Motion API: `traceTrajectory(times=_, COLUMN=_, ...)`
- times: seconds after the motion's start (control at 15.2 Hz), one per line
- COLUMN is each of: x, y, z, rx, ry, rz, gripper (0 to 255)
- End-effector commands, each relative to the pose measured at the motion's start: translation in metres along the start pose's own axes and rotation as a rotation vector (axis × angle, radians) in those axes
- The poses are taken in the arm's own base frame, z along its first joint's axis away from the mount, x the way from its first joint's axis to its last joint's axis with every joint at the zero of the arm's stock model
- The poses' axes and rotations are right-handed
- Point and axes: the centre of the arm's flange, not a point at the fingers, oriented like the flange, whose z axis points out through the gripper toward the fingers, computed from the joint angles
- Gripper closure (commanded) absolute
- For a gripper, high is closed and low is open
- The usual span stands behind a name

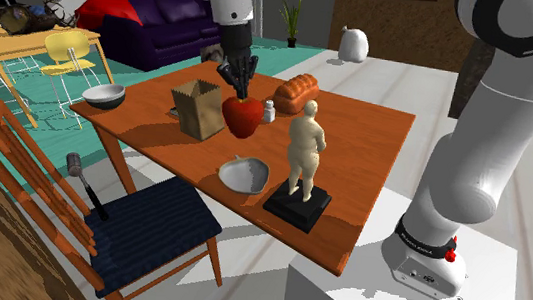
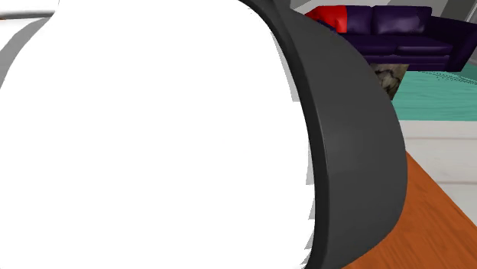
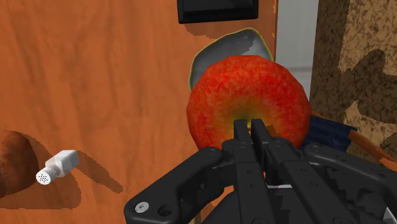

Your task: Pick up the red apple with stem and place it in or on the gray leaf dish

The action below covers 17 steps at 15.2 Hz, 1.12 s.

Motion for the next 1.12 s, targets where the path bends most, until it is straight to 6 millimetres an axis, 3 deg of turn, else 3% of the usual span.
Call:
traceTrajectory(times=0.0, x=0.0, y=-0.007, z=0.007, rx=0.0, ry=0.0, rz=0.002, gripper=255)
traceTrajectory(times=1.06, x=0.007, y=-0.008, z=0.091, rx=0.0, ry=0.0, rz=0.002, gripper=255)
